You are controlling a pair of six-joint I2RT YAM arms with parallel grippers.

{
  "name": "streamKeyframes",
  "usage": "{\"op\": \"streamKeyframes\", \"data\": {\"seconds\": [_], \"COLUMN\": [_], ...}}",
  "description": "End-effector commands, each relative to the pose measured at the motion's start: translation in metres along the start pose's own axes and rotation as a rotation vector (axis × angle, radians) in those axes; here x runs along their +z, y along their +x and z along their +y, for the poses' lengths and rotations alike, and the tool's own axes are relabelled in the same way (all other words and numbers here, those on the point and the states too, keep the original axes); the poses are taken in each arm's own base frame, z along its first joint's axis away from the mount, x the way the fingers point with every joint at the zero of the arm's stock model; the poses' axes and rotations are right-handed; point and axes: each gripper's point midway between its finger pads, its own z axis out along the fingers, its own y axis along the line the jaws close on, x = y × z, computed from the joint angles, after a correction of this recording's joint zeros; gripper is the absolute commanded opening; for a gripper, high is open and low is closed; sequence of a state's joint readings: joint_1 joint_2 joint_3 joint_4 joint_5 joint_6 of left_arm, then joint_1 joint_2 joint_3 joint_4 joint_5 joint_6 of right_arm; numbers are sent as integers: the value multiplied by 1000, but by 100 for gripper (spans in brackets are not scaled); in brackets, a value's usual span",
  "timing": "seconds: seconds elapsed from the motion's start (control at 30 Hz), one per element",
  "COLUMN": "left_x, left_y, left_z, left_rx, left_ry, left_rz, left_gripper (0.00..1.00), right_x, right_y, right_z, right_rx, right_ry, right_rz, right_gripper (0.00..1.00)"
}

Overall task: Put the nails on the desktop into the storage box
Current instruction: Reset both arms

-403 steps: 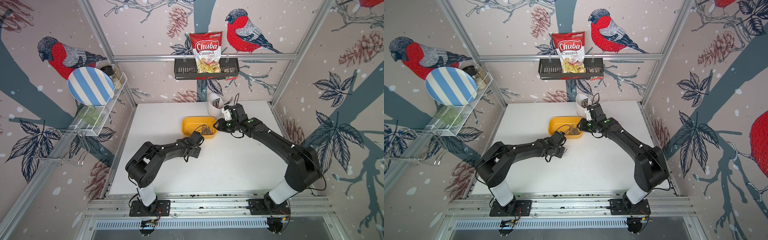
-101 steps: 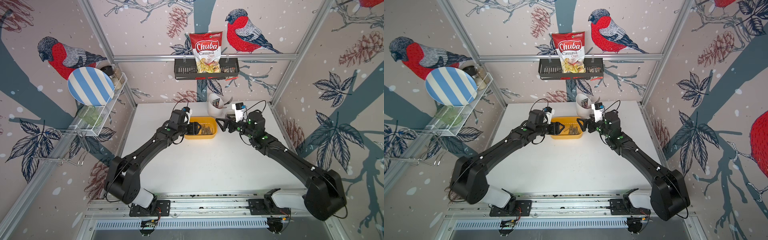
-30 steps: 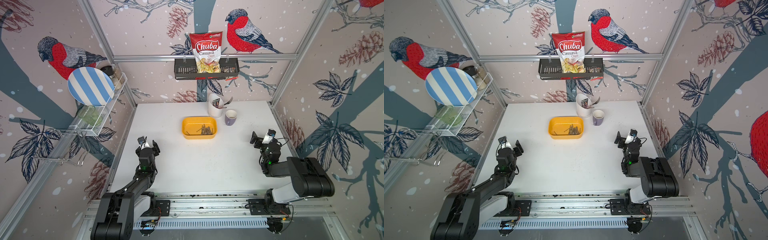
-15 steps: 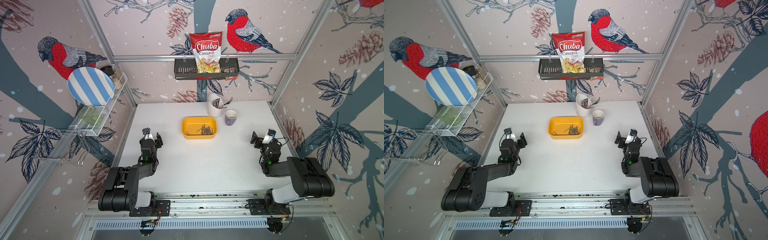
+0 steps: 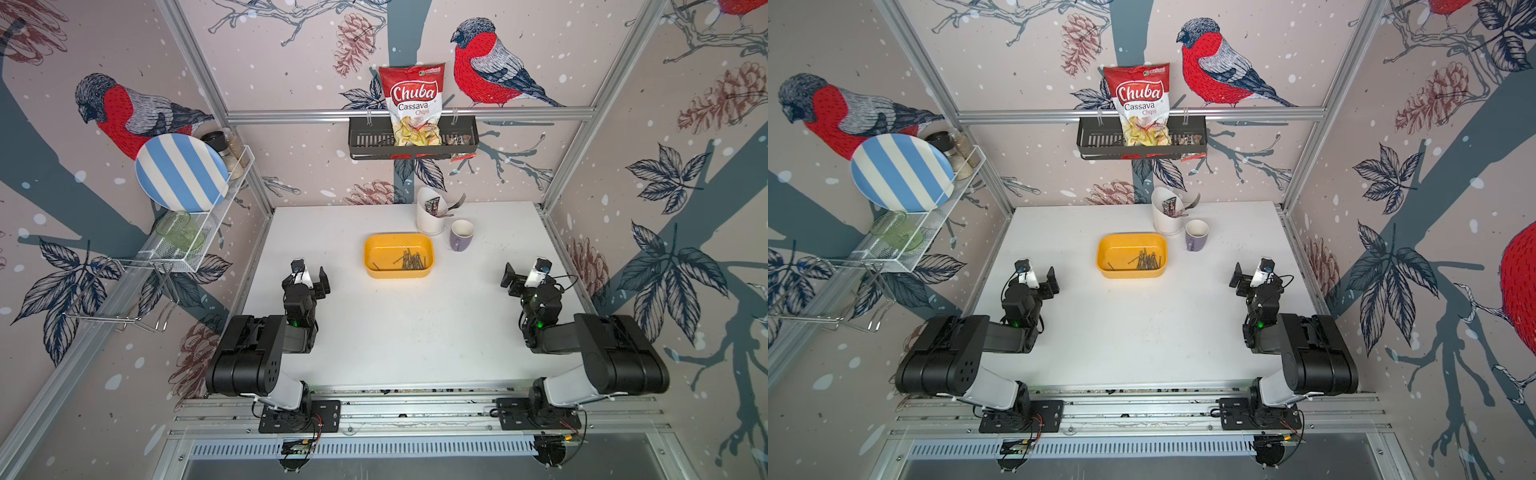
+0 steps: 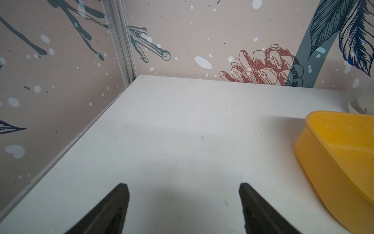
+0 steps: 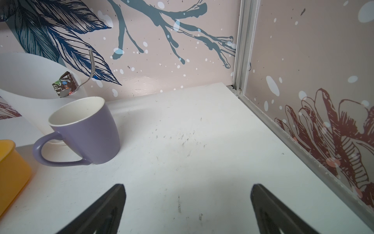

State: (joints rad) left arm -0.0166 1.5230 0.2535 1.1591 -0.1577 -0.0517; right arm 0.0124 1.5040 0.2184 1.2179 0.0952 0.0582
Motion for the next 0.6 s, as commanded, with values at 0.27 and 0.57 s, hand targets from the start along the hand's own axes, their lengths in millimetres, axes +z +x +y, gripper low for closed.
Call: {"op": "streamKeyframes", "data": {"seconds": [0.27, 0.57], "left_x": [-1, 0], "left_y": [-11, -11], "left_z": [-2, -2], "left_rx": [8, 8], "left_ry": [10, 7], "left_rz": [-43, -44], "left_gripper": [97, 97], "right_x": [1, 2], "right_y": [-4, -4], "right_z": [1, 1], "right_rx": [1, 1], "right_ry": [-6, -11], "right_rz": [-11, -11], "right_gripper": [100, 100]}}
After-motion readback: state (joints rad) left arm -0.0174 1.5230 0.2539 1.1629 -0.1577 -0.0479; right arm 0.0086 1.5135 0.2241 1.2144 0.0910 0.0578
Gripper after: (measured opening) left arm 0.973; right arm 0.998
